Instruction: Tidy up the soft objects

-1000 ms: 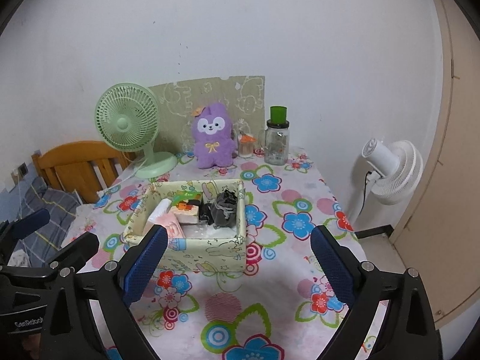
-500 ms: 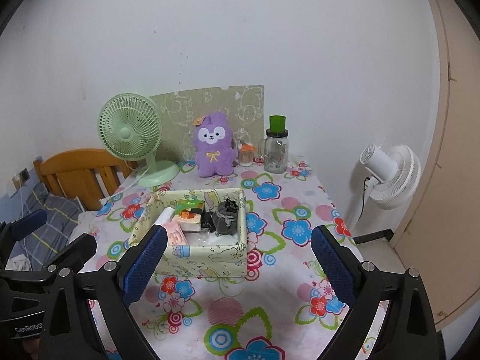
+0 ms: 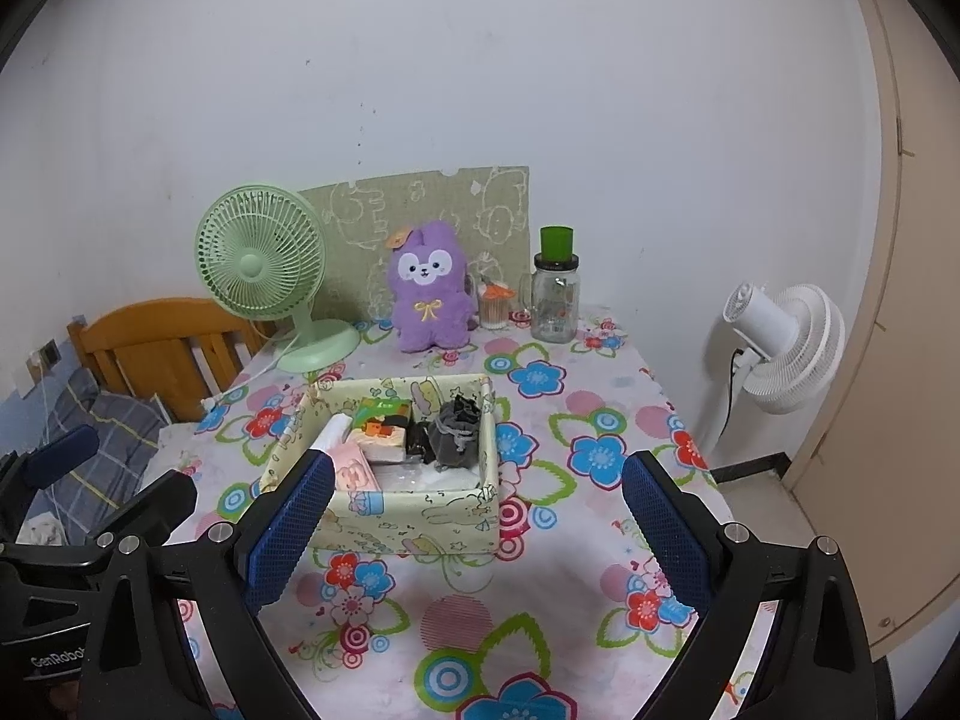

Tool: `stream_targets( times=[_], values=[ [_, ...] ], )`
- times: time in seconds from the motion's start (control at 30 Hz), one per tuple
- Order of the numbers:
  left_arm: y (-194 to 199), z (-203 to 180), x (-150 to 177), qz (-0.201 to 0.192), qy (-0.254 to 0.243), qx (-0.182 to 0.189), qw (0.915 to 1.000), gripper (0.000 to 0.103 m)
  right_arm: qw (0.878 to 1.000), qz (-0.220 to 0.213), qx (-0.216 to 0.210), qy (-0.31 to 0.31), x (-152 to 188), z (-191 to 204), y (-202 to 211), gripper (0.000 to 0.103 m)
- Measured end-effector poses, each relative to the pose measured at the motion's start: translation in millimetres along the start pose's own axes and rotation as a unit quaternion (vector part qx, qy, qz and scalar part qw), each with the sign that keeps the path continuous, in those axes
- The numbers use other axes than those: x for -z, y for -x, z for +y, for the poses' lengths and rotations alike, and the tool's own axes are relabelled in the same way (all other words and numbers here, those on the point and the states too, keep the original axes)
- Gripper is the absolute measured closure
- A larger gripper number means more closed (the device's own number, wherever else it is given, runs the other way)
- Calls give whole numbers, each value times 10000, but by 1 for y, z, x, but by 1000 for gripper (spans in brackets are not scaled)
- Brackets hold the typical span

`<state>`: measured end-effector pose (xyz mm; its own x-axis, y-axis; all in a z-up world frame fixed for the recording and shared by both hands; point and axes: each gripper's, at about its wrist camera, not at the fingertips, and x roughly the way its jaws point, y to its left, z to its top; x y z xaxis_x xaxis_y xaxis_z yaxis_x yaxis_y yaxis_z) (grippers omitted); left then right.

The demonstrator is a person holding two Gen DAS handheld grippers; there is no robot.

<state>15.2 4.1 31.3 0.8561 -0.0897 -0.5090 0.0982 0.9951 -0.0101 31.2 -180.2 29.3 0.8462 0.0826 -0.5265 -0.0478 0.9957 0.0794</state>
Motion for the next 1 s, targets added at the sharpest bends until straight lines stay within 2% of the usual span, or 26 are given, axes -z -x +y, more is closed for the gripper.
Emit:
stream_targets(
  times=[1.0],
  values=[
    [4, 2, -3, -132, 69, 28, 9999, 0, 9999, -141, 36, 69, -6, 1, 7, 5]
  ],
)
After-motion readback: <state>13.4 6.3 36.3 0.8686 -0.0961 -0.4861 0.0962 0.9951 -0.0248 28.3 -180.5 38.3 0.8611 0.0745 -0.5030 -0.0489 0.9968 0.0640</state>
